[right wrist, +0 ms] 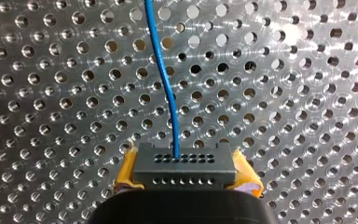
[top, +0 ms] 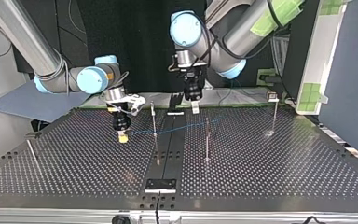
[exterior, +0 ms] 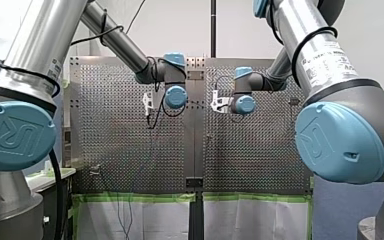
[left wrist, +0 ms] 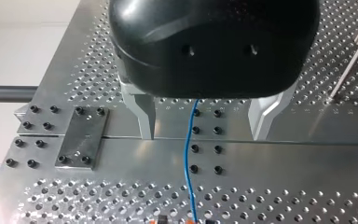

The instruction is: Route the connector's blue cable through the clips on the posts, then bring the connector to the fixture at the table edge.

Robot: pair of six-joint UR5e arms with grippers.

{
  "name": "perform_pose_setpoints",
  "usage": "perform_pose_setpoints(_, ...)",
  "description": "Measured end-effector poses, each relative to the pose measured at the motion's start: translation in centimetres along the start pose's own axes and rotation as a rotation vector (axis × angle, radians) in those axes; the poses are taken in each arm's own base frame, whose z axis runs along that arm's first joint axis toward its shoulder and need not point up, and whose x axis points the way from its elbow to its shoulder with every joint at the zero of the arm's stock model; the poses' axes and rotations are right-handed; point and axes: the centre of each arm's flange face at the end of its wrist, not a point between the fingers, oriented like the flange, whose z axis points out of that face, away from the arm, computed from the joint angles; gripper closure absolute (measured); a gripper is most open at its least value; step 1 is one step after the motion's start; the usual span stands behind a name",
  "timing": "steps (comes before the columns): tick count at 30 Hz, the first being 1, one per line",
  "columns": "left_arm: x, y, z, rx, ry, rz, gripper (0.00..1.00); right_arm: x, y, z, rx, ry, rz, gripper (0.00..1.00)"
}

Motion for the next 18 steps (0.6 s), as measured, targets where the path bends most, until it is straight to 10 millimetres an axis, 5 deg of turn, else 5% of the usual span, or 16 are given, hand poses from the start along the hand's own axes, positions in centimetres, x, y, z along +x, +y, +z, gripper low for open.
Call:
perform_pose_setpoints(12, 1.5, -2.8, 0.4, 0.006, 0.033, 0.041, 0.0, 0.0, -0.1, 0.0, 0.001, 0.0, 0.0, 1.0)
perform_pose_setpoints(18, 0.6, -3.6, 1.6, -0.007, 0.021, 0.04, 0.0, 0.0, 0.1, 0.0, 0.0, 0.001, 0.0, 1.0)
